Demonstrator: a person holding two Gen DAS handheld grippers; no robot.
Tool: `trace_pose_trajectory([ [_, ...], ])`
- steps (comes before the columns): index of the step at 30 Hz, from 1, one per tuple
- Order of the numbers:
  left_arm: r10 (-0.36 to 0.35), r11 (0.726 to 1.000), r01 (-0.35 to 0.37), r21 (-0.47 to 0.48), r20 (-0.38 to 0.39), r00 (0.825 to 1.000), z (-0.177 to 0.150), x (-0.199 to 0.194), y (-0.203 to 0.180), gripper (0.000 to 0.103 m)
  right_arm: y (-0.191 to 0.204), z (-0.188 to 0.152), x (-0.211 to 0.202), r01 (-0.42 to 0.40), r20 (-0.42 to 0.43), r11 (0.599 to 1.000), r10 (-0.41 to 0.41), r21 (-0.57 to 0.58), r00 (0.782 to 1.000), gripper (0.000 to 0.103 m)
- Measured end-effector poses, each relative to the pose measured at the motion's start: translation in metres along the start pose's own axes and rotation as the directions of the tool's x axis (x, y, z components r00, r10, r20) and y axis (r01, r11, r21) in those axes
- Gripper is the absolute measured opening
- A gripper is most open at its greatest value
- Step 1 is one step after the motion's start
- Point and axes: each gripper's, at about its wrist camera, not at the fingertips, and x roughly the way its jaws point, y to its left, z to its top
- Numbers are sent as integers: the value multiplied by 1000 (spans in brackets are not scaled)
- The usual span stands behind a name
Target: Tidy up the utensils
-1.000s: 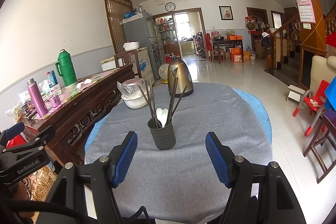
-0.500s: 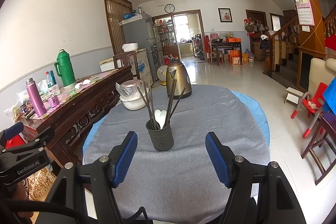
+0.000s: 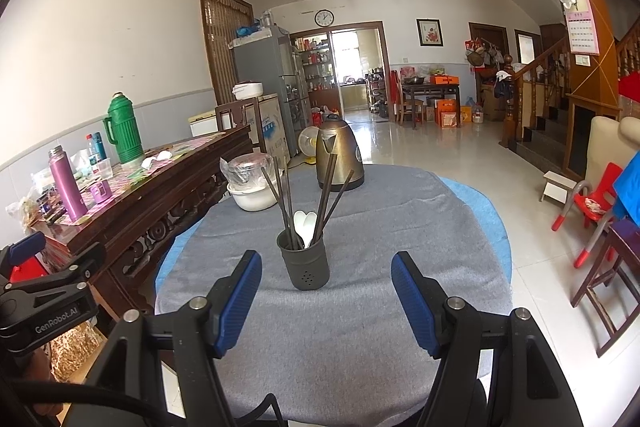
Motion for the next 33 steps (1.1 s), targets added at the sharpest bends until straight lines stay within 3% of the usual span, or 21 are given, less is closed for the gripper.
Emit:
trace_pose_trajectory([
  [33,-3,1000,3,10,-23,1000,-5,12,-11,99,4,8,9,19,12,999,-18,-30,1000,71],
])
